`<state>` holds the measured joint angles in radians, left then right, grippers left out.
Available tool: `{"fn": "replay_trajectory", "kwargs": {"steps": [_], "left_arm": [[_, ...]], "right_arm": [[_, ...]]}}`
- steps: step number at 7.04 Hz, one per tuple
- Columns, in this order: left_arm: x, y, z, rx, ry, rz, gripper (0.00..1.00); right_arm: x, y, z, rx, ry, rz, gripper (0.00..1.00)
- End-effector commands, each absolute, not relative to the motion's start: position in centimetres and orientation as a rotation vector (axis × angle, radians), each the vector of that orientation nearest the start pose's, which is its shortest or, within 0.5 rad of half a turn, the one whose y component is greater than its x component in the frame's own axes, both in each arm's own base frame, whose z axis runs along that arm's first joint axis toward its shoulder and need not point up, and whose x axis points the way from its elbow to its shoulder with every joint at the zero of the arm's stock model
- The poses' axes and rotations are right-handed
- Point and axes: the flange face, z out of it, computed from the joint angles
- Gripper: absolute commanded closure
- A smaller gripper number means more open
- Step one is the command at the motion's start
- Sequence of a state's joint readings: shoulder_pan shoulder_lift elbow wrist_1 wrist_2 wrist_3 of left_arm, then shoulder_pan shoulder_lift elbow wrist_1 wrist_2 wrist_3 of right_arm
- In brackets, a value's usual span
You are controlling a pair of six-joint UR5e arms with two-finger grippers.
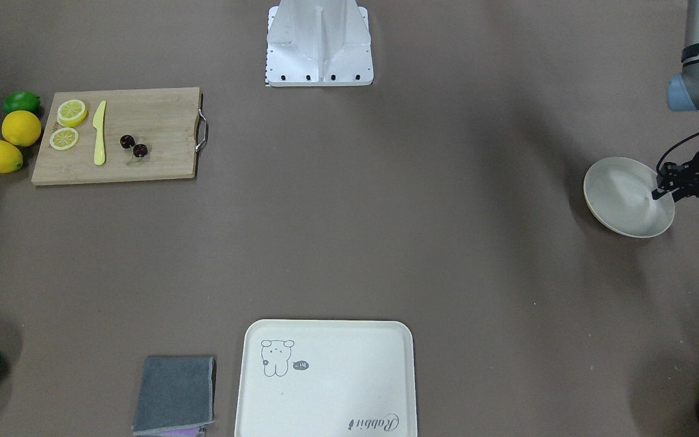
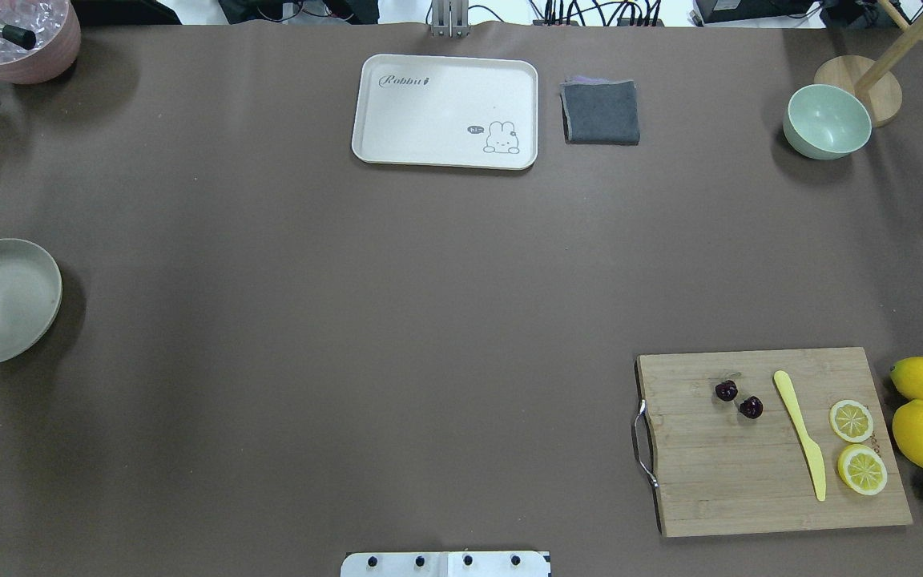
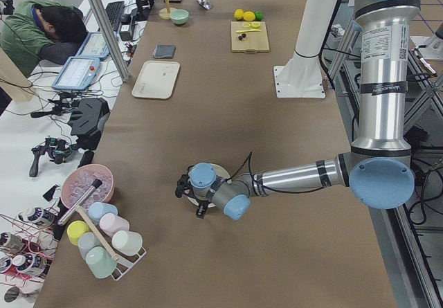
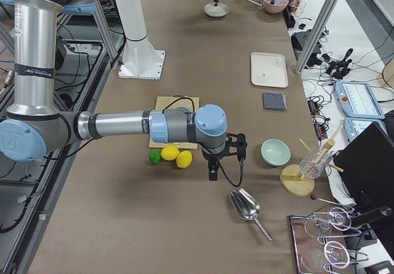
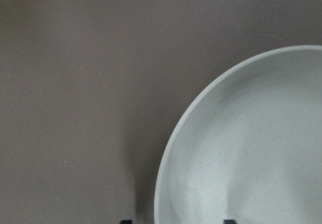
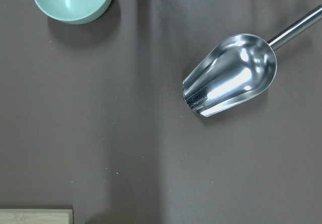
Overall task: Place red cherry on plate
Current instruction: 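Reach the left gripper to the white plate's rim and grasp it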
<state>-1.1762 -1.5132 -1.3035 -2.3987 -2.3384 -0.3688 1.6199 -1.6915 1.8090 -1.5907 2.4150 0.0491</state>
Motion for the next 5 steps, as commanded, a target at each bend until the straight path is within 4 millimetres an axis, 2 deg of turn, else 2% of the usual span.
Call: {"fn": "replay_trajectory", "kwargs": {"steps": [1, 2, 3, 5], "left_arm": [[11.9, -45.0, 72.5, 0.169, 0.907, 0.231, 1.0], [12.3, -44.4, 72.0, 0.131, 0.986, 0.252, 1.0], [11.6, -44.6, 70.7, 0.138, 1.028, 0.252, 1.0], [8.3, -45.9, 68.8, 0.139, 1.123, 0.196, 1.0]], "right_arm": [[8.0, -43.3, 59.3, 0.092, -0.843, 0.051, 0.0], [8.0, -42.8, 59.4, 0.089, -0.843, 0.052, 0.0], [8.0, -42.7, 59.4, 0.089, -0.843, 0.052, 0.0], [8.0, -42.5, 59.6, 0.085, -0.845, 0.054, 0.0]]}}
